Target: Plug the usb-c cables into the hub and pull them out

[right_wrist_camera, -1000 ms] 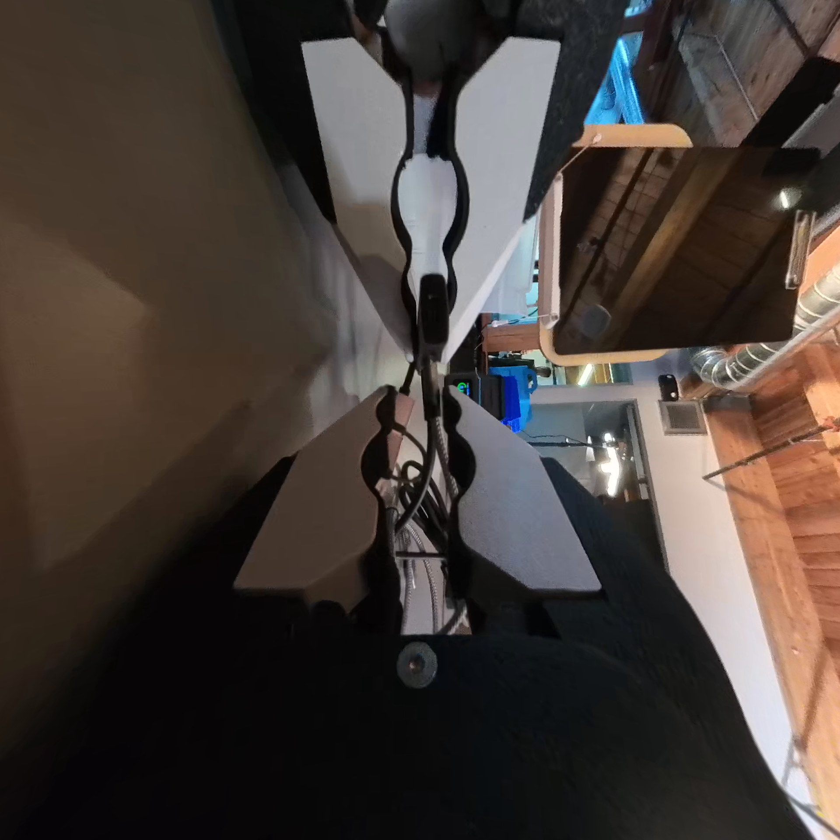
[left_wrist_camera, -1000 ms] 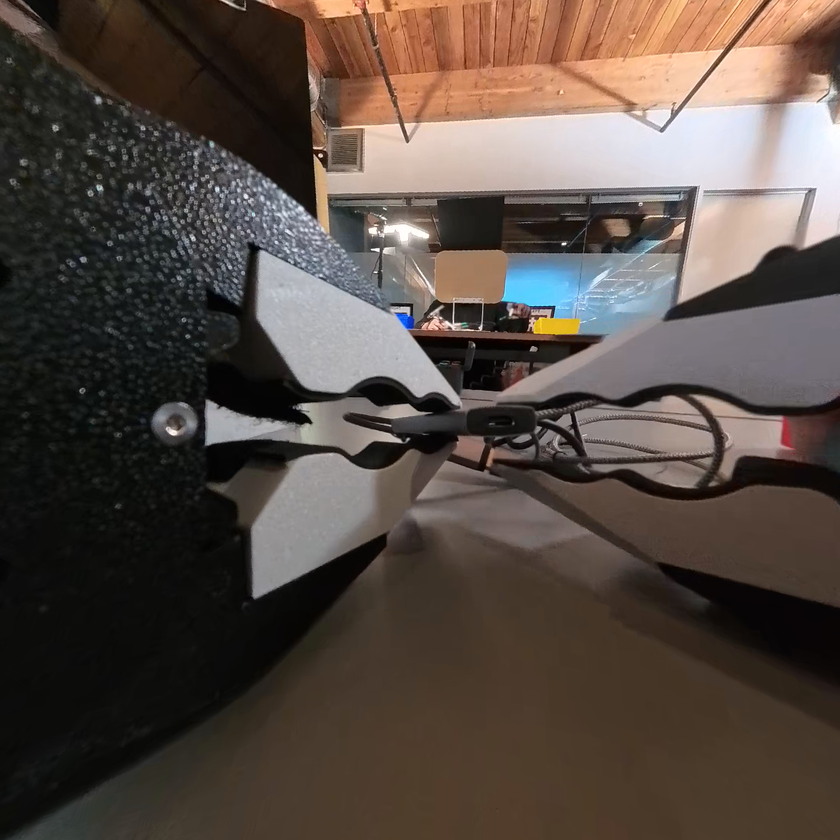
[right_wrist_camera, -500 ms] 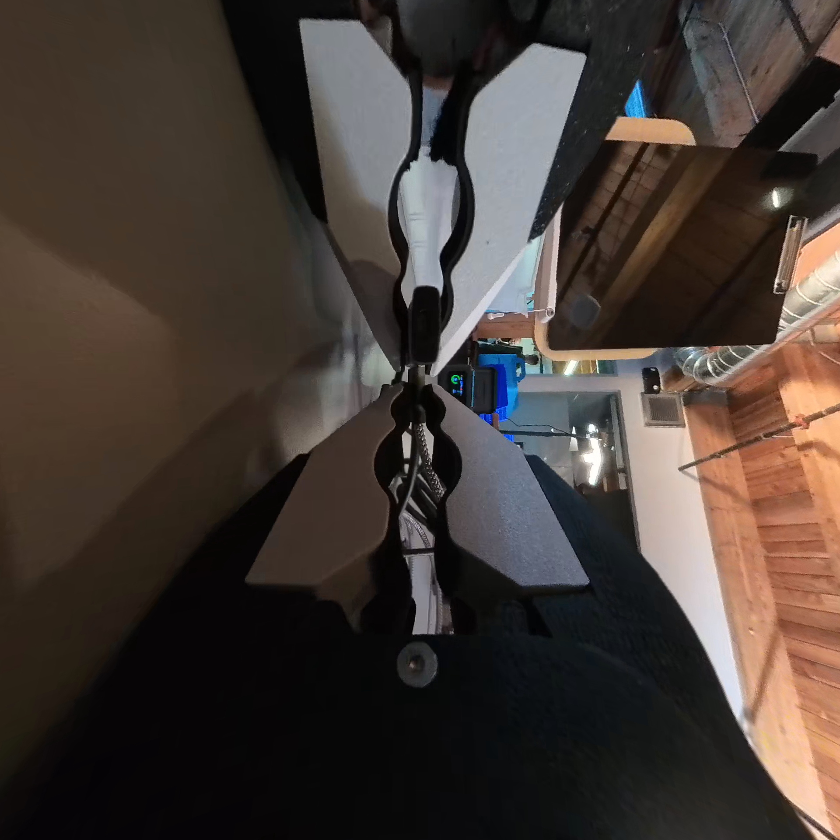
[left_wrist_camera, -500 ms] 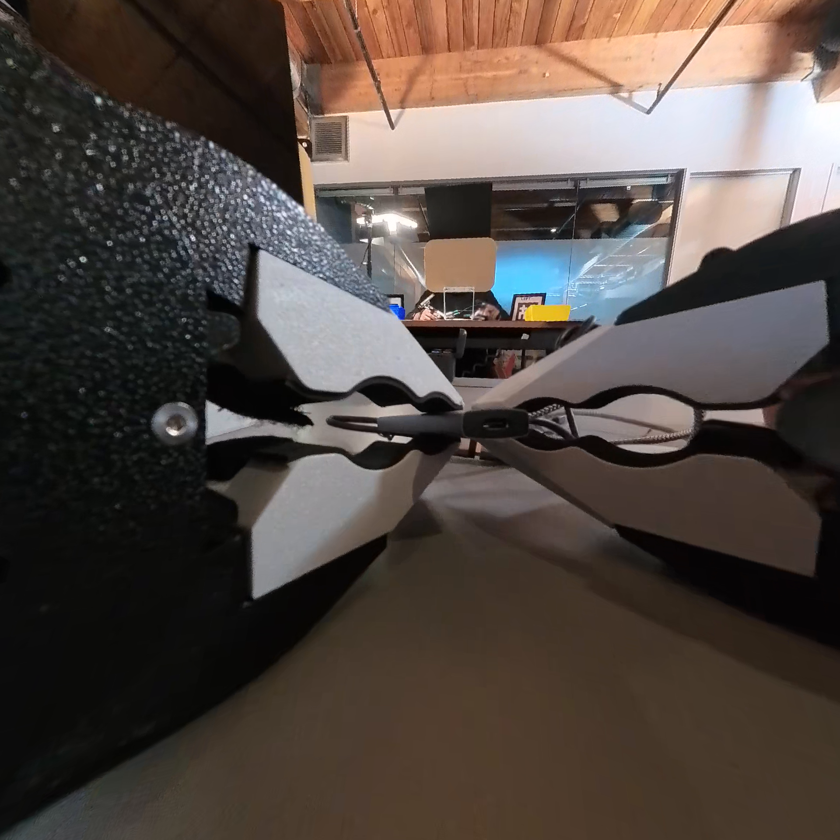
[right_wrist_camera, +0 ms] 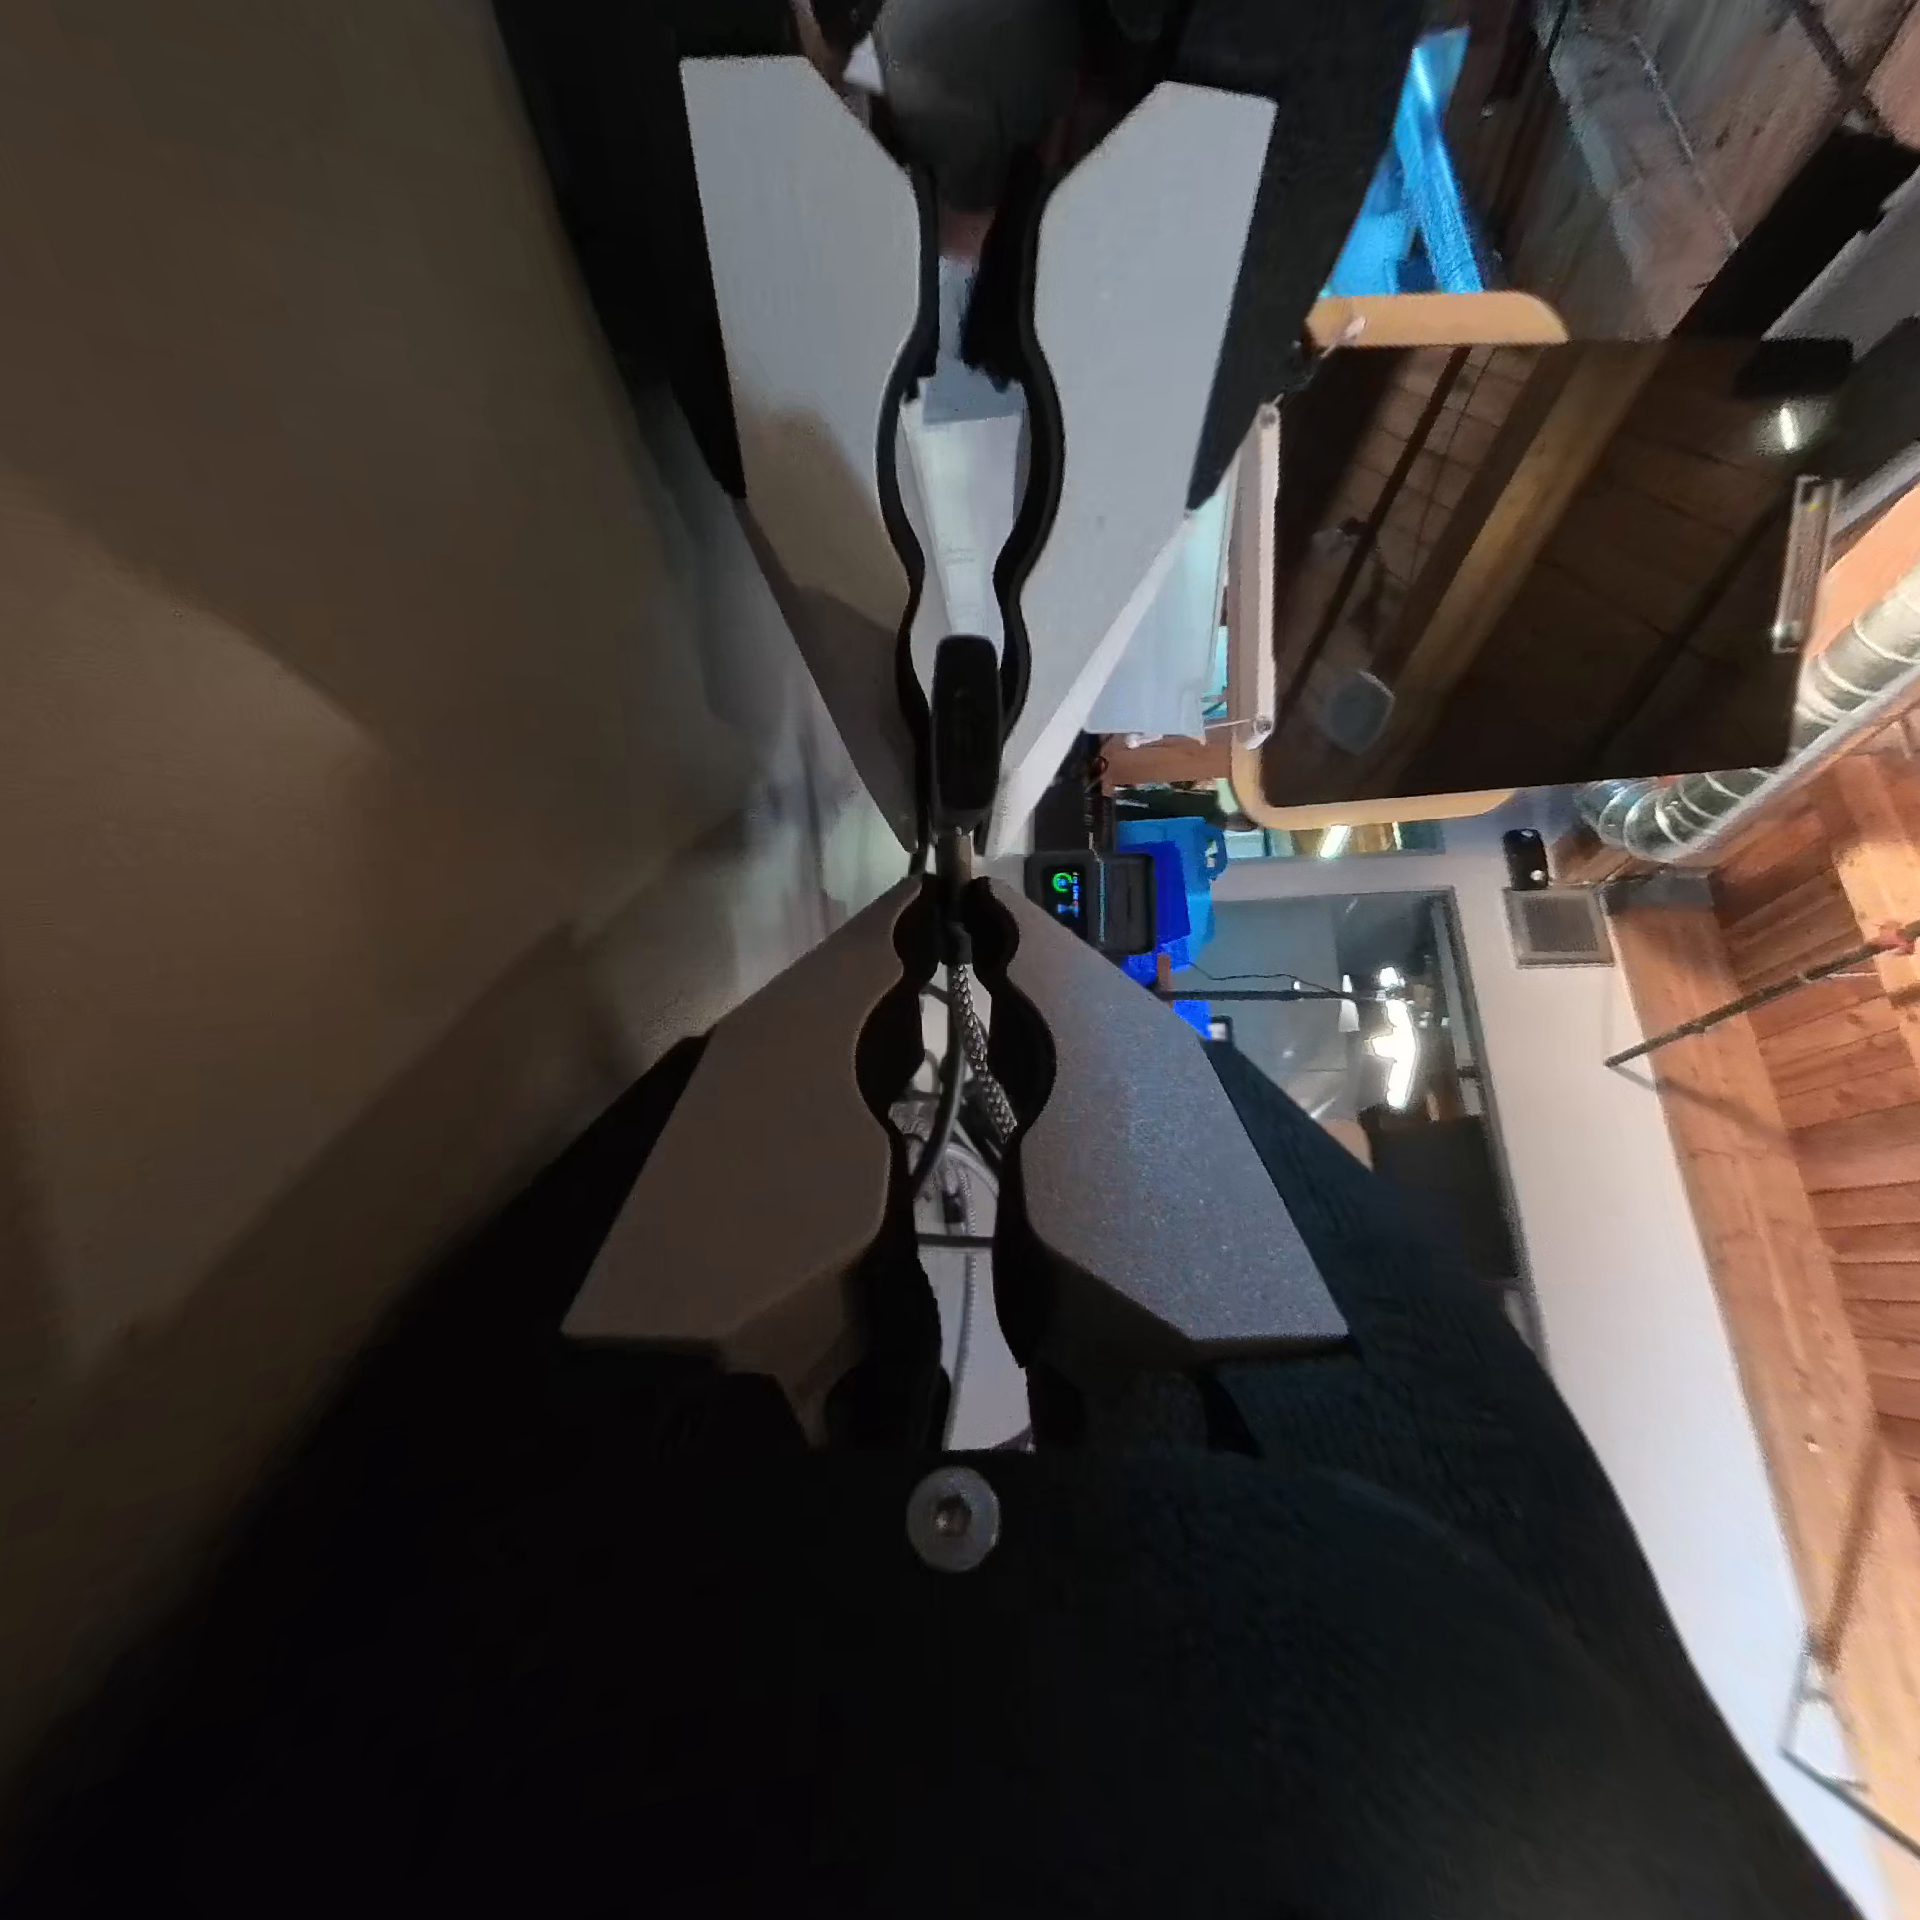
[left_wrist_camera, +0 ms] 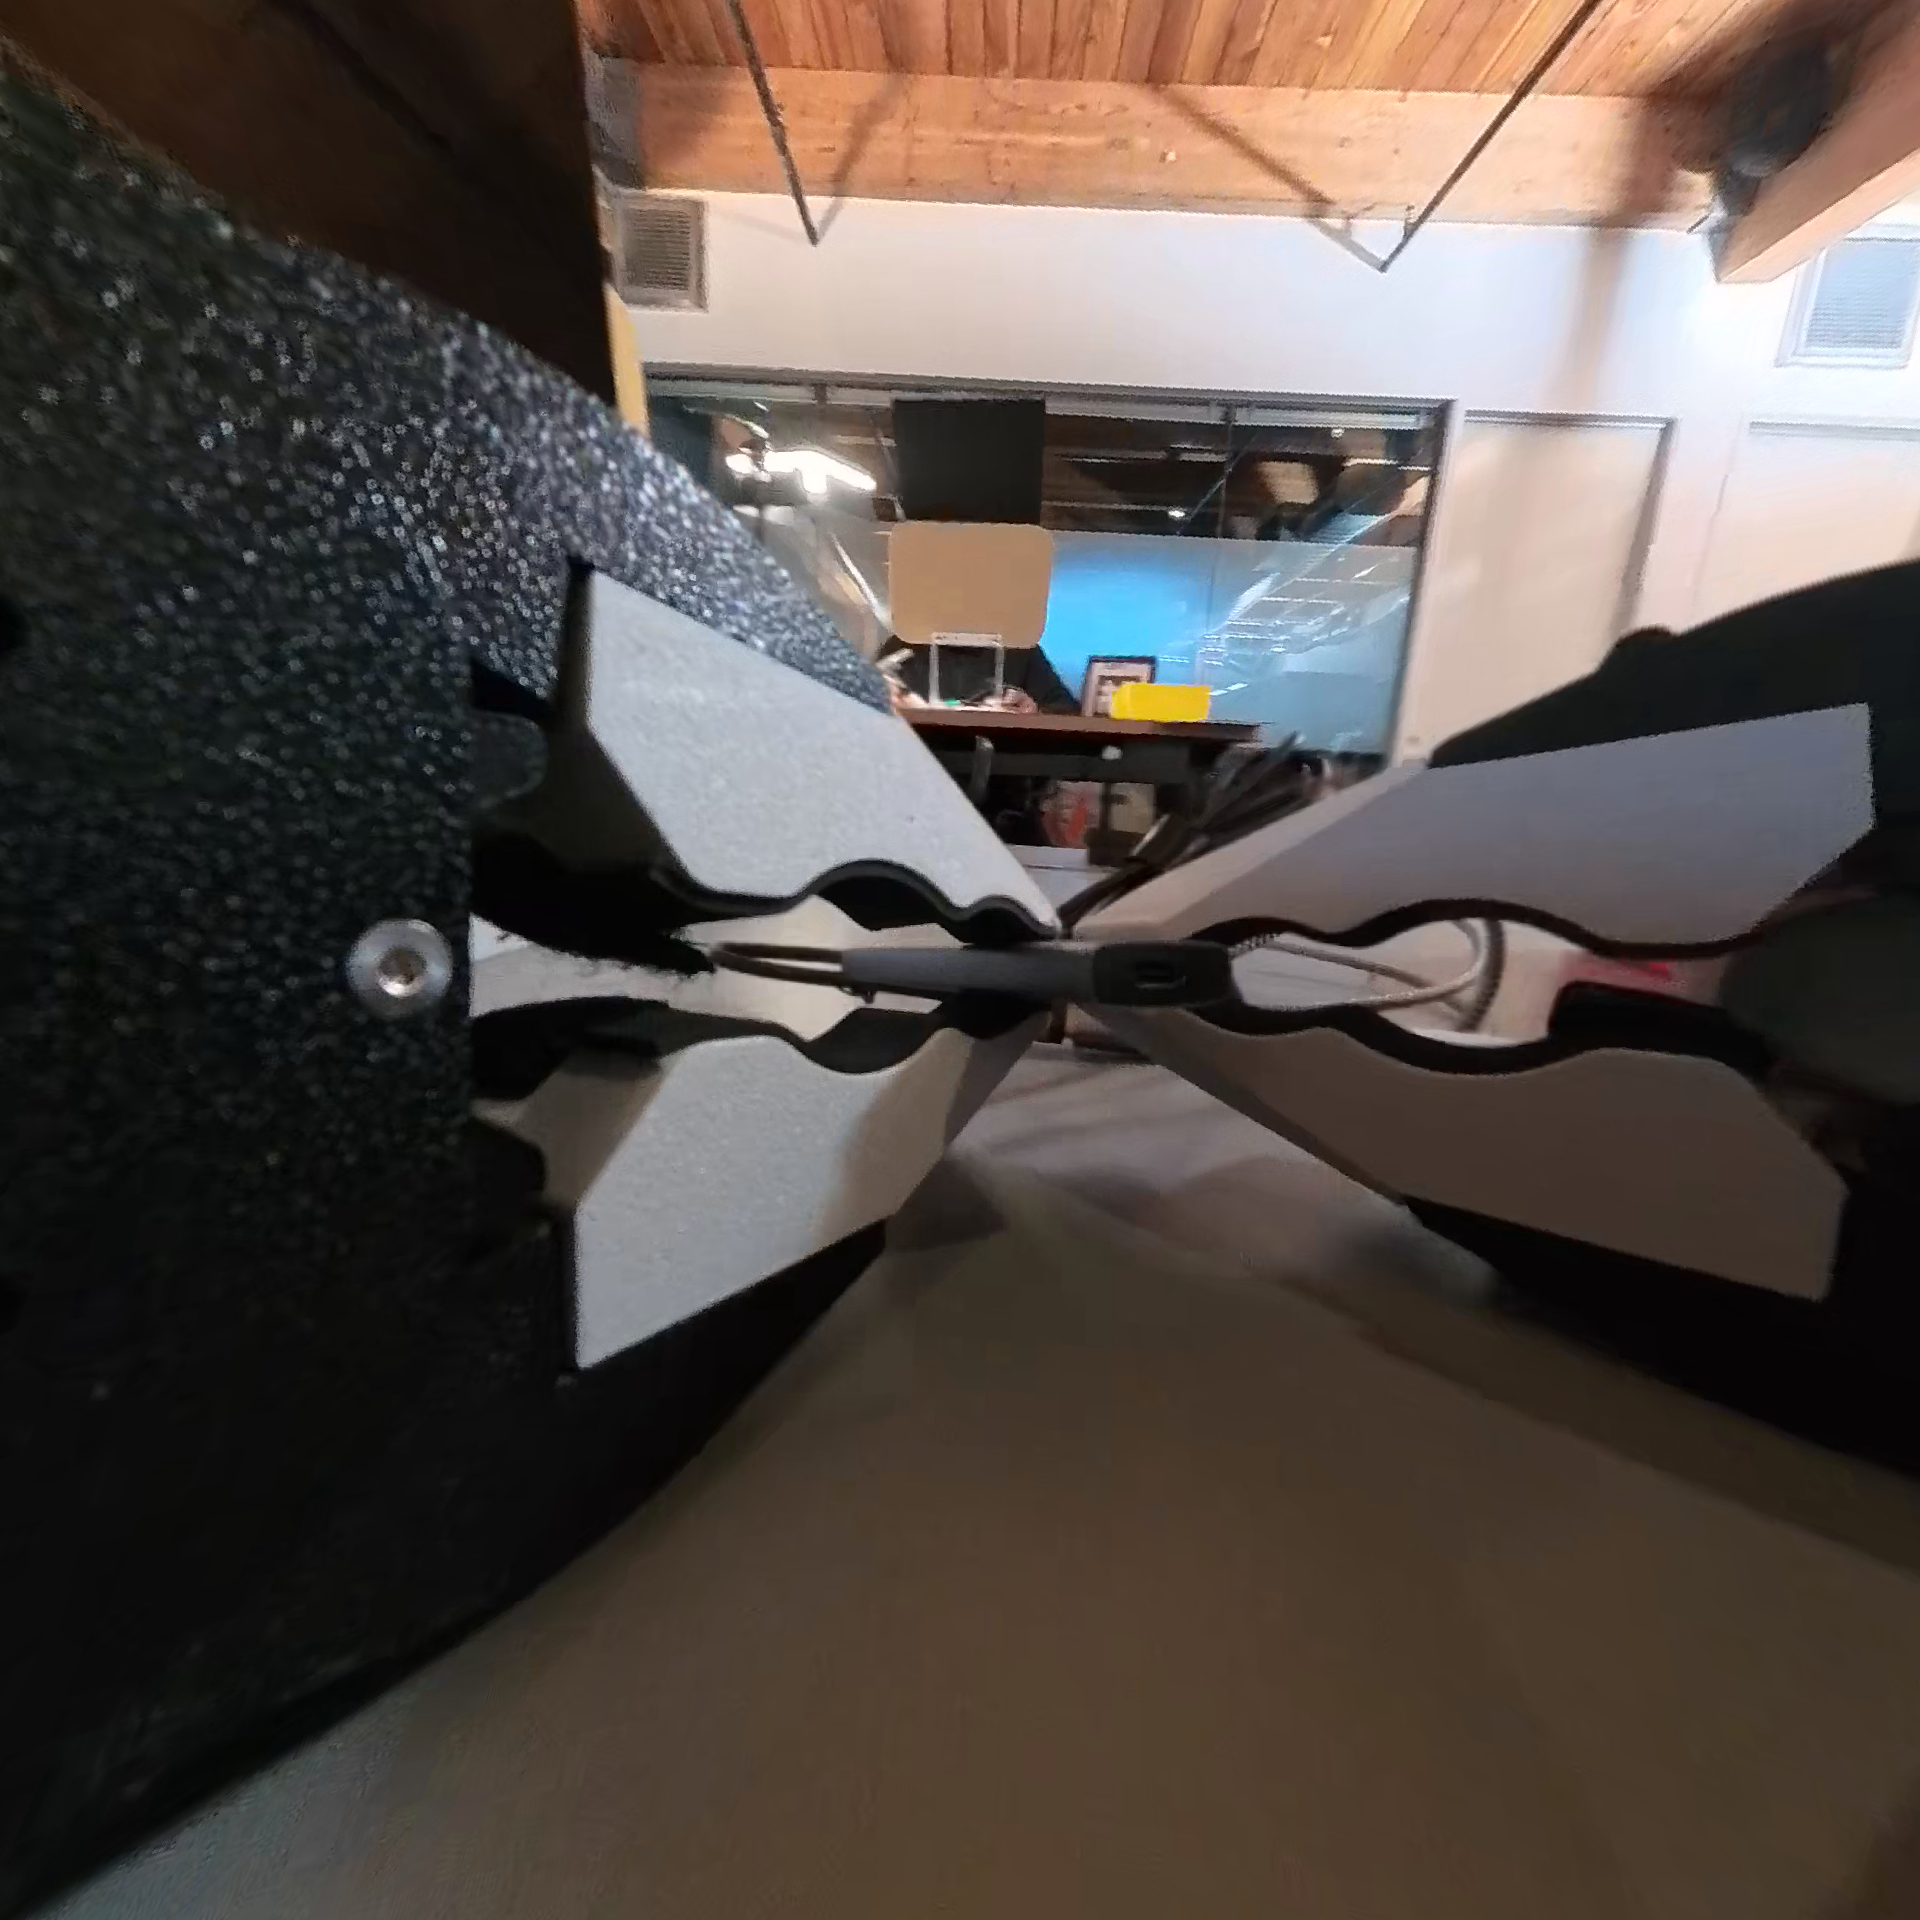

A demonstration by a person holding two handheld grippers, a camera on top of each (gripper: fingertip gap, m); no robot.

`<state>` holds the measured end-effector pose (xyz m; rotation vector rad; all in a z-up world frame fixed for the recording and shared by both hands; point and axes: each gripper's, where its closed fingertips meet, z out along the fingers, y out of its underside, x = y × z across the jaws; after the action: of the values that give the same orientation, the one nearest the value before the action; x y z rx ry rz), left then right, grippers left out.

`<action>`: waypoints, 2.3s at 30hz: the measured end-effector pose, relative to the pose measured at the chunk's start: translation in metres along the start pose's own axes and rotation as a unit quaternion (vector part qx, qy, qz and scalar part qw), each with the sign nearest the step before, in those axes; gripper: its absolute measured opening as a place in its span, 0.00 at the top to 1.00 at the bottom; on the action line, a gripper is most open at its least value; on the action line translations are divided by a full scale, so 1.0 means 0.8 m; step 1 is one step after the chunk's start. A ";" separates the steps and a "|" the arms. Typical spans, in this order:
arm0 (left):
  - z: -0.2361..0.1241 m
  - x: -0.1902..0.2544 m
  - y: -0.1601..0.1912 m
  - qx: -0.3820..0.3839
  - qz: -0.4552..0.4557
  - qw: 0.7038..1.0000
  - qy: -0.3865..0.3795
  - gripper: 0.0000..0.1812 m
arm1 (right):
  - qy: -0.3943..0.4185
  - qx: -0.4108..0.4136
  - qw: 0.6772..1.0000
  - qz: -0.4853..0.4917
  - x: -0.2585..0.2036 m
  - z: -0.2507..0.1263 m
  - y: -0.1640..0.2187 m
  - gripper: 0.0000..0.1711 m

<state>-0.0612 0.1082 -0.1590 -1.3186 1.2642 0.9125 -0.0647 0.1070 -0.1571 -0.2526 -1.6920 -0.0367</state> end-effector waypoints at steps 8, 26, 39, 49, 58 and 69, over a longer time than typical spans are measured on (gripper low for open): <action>-0.011 0.008 -0.029 0.070 -0.007 0.997 0.022 0.96 | -0.021 0.023 0.999 0.033 -0.007 -0.030 -0.012 0.97; 0.005 0.004 0.001 0.034 -0.030 0.999 0.023 0.96 | 0.015 -0.065 0.986 0.154 0.018 -0.079 0.075 0.98; 0.004 -0.014 0.009 0.015 -0.001 0.999 -0.029 0.96 | 0.190 -0.049 0.901 0.388 0.287 -0.210 0.131 0.98; 0.004 -0.017 0.013 0.007 -0.021 0.999 -0.027 0.96 | 0.305 -0.090 0.885 0.339 0.460 -0.360 0.163 0.99; 0.006 -0.012 0.013 0.004 -0.007 1.000 -0.021 0.96 | 0.339 -0.162 0.861 0.342 0.495 -0.430 0.231 0.98; 0.005 -0.008 0.012 0.005 -0.002 1.000 -0.015 0.96 | 0.132 -0.095 0.886 0.434 0.342 -0.374 0.239 0.98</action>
<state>-0.0710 0.1144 -0.1548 -1.2937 1.2412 0.9194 0.2318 0.2820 0.1300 -1.0859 -1.1806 0.4148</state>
